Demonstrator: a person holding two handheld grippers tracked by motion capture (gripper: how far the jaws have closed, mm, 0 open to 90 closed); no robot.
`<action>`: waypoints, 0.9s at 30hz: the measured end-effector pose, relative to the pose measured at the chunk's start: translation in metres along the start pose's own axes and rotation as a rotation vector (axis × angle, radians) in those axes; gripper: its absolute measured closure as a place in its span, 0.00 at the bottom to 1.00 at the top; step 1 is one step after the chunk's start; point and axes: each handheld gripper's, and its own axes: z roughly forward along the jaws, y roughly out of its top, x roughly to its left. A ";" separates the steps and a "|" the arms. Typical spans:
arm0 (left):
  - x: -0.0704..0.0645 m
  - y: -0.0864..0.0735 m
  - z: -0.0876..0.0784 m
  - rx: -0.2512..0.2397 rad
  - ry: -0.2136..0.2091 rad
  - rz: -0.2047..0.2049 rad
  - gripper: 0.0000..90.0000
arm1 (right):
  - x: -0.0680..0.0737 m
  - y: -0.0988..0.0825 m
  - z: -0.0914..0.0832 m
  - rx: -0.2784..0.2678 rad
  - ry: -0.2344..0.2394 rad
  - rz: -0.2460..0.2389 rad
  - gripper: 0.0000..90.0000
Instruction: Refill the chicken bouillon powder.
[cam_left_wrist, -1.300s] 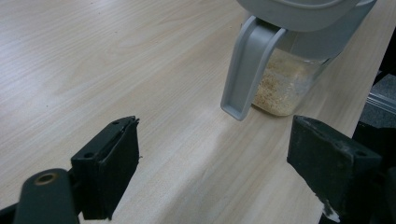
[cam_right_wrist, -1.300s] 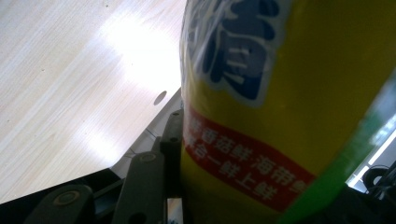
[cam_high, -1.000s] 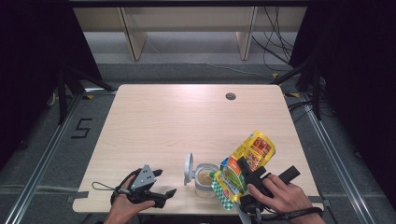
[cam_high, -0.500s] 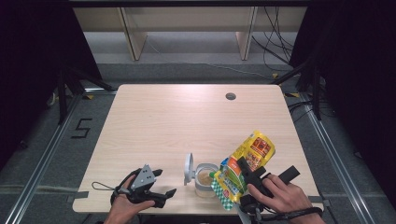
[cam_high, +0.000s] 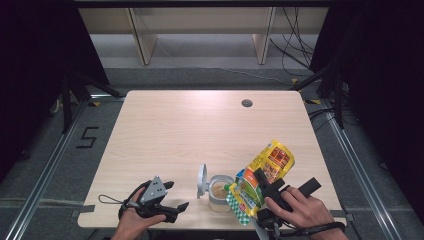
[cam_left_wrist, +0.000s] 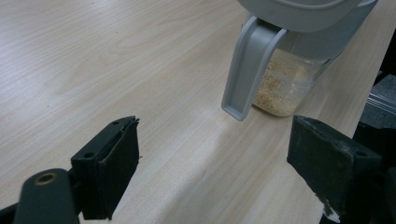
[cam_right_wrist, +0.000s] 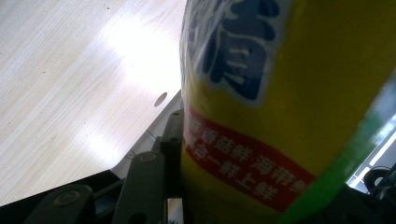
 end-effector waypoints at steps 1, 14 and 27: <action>0.000 0.000 0.000 0.000 0.000 0.000 0.18 | 0.000 0.000 0.000 0.001 -0.001 -0.001 0.70; 0.000 0.000 0.000 0.000 0.000 0.000 0.18 | 0.000 0.000 0.000 0.000 0.001 -0.003 0.70; 0.000 0.000 0.000 -0.003 0.000 0.001 0.18 | 0.000 0.000 0.000 0.001 -0.001 -0.004 0.70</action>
